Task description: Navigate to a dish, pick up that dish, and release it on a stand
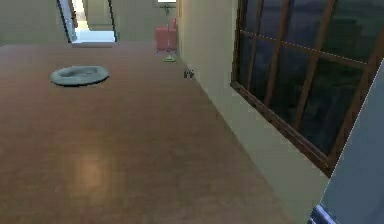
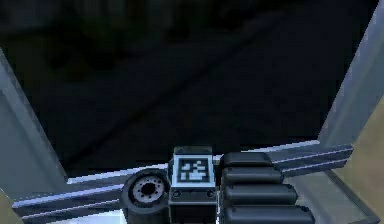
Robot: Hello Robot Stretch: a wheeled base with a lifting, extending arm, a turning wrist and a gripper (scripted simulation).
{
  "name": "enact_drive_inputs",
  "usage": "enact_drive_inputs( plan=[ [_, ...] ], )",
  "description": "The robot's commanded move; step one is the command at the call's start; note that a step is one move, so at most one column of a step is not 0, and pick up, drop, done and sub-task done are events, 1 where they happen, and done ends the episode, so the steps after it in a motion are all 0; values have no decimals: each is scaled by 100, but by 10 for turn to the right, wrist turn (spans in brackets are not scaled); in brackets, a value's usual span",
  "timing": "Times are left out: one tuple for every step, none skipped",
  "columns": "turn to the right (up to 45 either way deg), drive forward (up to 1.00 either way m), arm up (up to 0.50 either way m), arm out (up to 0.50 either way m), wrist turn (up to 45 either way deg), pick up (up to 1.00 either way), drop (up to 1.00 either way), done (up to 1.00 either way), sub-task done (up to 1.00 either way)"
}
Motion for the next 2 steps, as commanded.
enact_drive_inputs(
  plan=[
    [-450,0,0,0,0,0,0,0,0],
    [-390,0,0,0,0,0,0,0,0]
  ],
)
